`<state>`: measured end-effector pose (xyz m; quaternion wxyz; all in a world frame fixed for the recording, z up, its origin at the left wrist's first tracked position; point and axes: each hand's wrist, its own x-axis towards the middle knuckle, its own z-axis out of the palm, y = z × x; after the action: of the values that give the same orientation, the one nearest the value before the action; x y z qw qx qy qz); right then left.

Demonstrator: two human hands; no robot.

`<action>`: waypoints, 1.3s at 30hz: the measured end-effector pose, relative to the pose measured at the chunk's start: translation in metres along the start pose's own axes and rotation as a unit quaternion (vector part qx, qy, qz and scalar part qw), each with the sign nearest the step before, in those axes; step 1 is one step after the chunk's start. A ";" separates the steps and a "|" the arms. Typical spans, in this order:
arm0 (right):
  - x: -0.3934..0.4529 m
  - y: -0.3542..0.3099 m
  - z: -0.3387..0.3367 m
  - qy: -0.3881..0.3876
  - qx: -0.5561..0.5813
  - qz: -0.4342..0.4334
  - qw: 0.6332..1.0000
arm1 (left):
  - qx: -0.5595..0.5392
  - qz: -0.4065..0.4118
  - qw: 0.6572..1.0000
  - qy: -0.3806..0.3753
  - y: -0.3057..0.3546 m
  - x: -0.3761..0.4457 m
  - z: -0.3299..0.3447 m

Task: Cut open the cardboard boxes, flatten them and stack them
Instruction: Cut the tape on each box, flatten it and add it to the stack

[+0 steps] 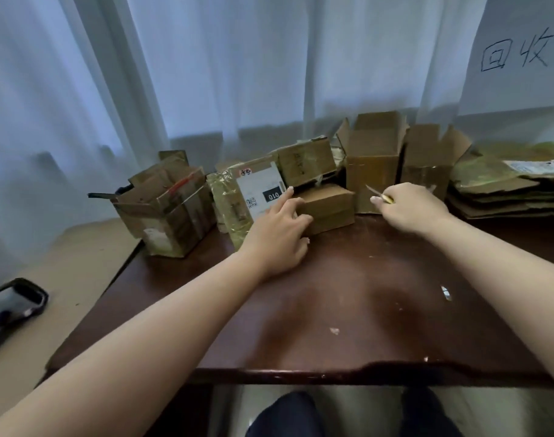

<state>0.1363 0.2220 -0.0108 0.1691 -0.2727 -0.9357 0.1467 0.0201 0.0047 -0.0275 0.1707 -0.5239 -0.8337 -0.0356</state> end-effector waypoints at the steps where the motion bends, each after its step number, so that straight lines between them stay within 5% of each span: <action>1: 0.002 -0.004 0.002 0.000 0.000 -0.001 1.000 | -0.002 0.002 1.000 0.001 -0.005 -0.001 0.001; 18: 0.029 0.053 0.012 0.089 0.045 0.071 0.993 | -0.089 0.044 0.992 0.076 0.033 0.164 0.013; 30: 0.011 0.091 0.007 0.080 0.064 0.075 0.992 | -0.013 0.010 1.000 0.010 0.063 0.217 0.008; 39: -0.013 0.070 -0.030 0.135 0.099 0.067 0.984 | -0.038 0.048 0.983 0.172 0.053 0.174 -0.048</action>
<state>0.1911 0.2769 -0.0127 0.3102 -0.3335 -0.8647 0.2116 0.0104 0.1669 0.0676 0.2934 -0.5556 -0.7636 -0.1488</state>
